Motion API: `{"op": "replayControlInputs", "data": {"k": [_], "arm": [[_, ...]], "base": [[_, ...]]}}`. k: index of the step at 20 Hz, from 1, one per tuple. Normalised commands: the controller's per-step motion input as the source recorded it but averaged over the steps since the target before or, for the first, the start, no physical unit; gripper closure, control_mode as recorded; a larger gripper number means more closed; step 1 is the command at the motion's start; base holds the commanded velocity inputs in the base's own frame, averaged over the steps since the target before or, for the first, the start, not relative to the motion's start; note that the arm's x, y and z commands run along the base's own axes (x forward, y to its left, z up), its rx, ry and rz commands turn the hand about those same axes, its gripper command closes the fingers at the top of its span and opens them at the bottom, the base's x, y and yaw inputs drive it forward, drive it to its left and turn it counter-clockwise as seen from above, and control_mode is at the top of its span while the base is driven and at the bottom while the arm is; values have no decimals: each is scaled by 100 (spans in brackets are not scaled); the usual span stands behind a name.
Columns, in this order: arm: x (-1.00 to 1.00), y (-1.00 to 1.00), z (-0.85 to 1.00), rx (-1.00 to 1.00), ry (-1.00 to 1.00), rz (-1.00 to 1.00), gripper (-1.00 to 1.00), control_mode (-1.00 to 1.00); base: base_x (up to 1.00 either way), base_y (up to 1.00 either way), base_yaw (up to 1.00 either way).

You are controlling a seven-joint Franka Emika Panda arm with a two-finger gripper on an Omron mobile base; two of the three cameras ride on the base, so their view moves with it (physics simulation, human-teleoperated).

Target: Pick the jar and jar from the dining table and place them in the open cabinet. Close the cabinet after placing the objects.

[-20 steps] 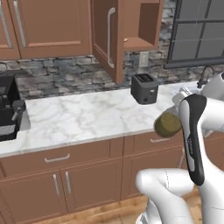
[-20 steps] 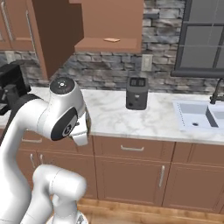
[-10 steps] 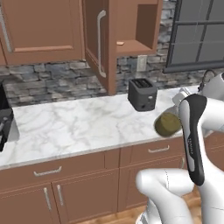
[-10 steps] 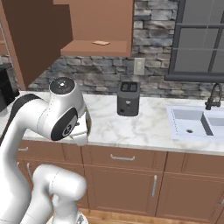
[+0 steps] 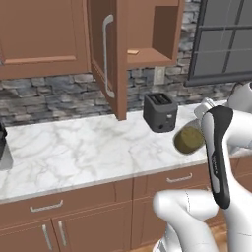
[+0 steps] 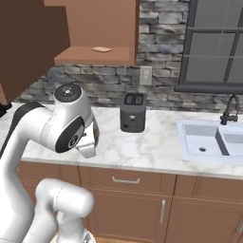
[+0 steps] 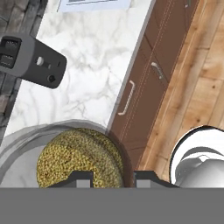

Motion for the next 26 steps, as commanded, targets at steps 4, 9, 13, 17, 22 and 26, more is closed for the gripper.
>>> {"op": "replayControlInputs", "data": {"k": [4, 9, 13, 17, 22, 26], "arm": [[0, 0, 0, 0, 0, 0, 100, 100], [0, 0, 0, 0, 0, 0, 100, 100], [0, 0, 0, 0, 0, 0, 100, 100], [0, 0, 0, 0, 0, 0, 100, 100], [0, 0, 0, 0, 0, 0, 100, 100], [0, 0, 0, 0, 0, 0, 100, 100]], "base": [[43, -19, 0], [39, -15, 0], [36, -14, 0], [35, -13, 0], [28, -9, 6], [22, -12, 11]]}}
